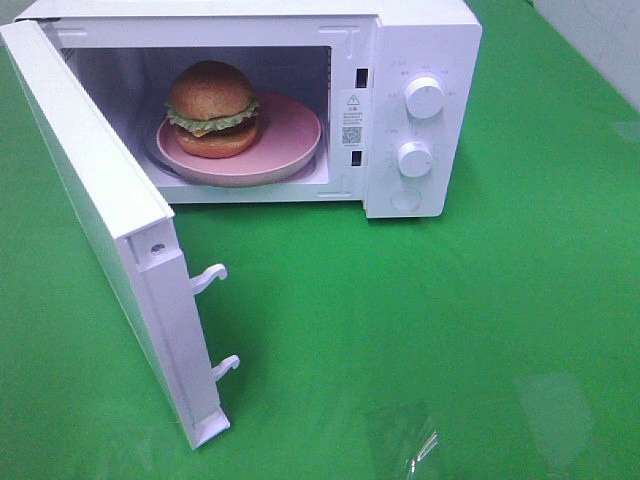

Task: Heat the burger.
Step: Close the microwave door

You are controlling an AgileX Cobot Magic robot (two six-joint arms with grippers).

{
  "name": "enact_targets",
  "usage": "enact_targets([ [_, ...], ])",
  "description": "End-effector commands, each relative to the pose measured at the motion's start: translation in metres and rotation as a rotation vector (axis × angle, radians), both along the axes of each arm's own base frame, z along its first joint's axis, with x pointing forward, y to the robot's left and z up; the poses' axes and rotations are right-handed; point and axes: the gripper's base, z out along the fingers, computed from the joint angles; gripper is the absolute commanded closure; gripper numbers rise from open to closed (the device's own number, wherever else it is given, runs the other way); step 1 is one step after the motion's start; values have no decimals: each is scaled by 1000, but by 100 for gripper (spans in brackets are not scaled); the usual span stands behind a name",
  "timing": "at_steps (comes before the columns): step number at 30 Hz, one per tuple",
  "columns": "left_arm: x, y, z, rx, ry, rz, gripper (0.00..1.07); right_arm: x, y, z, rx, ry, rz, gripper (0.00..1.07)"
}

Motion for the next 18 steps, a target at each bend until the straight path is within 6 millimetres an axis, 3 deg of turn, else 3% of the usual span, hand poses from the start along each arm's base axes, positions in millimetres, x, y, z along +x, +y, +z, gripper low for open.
enact_targets([
  [1,-2,-1,0,-5,-27,0,7,-17,-11,-7,9,-10,-27,31],
  [10,-2,-1,0,-5,-27,0,7,-33,-21,-24,55,-3,-96,31],
  [14,-2,-1,0,-5,-27,0,7,-42,-35,-35,58,-40,-218,31],
  [17,-2,-1,0,-5,-27,0,7,-44,-37,-36,63,-55,-232,31],
  [18,-2,-1,0,-5,-27,0,7,-52,-42,-31,92,-134,-283,31],
])
